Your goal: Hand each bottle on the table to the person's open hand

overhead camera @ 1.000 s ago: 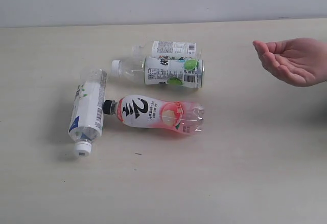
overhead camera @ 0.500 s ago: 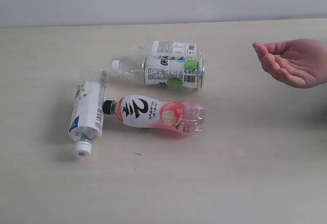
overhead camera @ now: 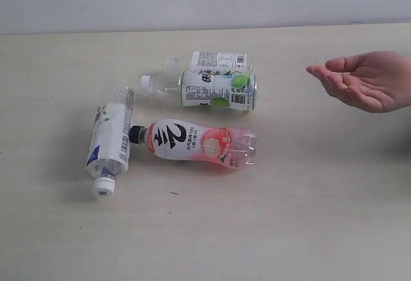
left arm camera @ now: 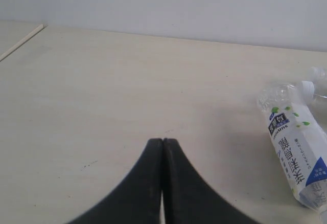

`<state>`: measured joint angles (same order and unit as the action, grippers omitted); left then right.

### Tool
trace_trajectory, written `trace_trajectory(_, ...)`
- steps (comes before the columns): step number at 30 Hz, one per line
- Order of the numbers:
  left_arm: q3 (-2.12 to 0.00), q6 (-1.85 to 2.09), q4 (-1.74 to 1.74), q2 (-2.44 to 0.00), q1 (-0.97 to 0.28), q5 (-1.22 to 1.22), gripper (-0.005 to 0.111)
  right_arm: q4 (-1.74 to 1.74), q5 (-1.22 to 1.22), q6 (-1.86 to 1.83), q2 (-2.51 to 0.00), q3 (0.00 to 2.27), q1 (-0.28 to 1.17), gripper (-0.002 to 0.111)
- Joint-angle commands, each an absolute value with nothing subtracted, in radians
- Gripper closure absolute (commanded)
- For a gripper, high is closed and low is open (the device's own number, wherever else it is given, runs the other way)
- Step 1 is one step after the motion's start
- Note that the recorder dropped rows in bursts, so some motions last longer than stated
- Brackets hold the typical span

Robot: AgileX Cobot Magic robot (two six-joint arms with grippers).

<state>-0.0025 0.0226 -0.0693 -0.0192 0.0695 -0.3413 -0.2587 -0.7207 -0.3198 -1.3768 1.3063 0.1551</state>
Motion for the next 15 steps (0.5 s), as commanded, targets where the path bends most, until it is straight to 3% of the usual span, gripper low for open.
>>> trace_trajectory(1, 0.000, 0.023, -0.071, -0.022, 0.068, -0.332, 0.107, -0.316, -1.085, -0.534, -1.590, 1.485, 0.245, 0.108)
trace_trajectory(8, 0.000, 0.023, -0.071, -0.022, 0.068, -0.332, 0.107, -0.330, -1.217, -0.840, -1.790, 1.522, 0.486, 0.108)
trace_trajectory(15, 0.000, 0.023, -0.071, -0.022, 0.068, -0.332, 0.107, -0.224, -1.215, -0.870, -1.912, 1.522, 0.664, 0.103)
